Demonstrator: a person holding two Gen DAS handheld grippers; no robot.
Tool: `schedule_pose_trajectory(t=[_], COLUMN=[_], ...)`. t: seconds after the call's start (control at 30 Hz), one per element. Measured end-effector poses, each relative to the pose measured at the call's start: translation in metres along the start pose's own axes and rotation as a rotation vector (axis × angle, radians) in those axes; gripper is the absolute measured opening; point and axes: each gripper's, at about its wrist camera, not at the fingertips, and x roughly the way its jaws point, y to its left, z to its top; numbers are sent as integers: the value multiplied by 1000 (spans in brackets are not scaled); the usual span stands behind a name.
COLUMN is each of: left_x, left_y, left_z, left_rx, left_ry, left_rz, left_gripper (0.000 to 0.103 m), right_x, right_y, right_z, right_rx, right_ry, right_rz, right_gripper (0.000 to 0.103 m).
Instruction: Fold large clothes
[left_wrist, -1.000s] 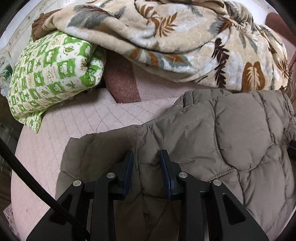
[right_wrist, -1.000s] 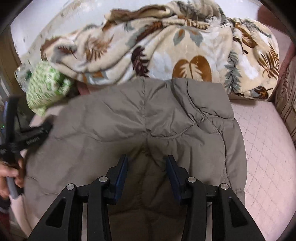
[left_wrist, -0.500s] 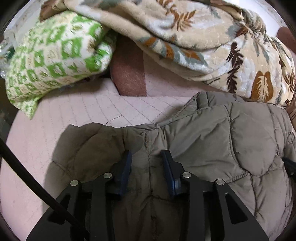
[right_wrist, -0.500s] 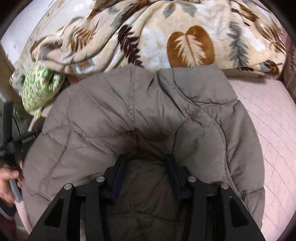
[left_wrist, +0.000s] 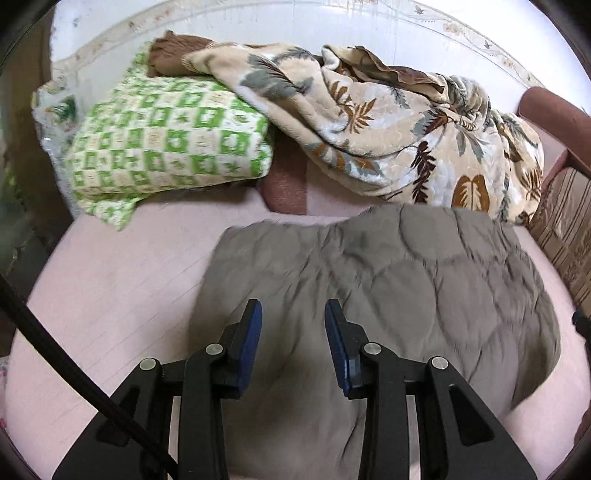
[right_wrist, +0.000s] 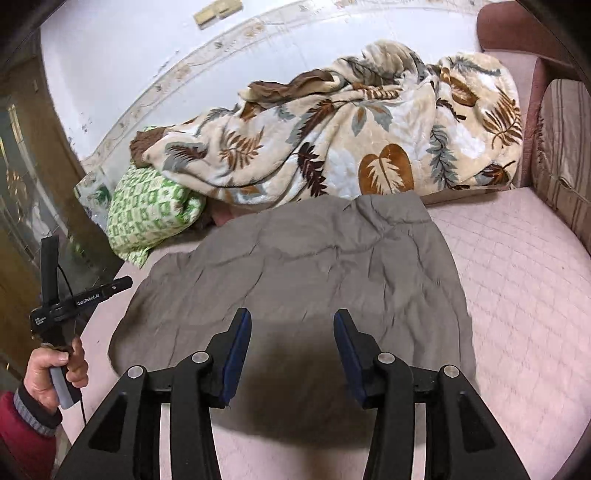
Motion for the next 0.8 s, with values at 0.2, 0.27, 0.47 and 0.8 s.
schedule_pose_trajectory(t=[0.2,0.27,0.47,0.8], left_x=[-24,-21,13,42], left_y=[27,33,27,24], left_z=[-49,-59,-73,-77], left_rx=[-105,-142,-105,-65], left_ry=[-14,-16,29,92], left_rz=[58,60,125,143], left_gripper=[35,35,35,39], right_x=[-11,-7,11,61], right_y=[-4,-8,-10,-30], right_z=[-31,-31,-36,-51], right_rx=[22,40,14,45], right_ry=[-12,0,28,161], right_rz=[-24,-43,-55,-91], right_gripper=[52,52,52,52])
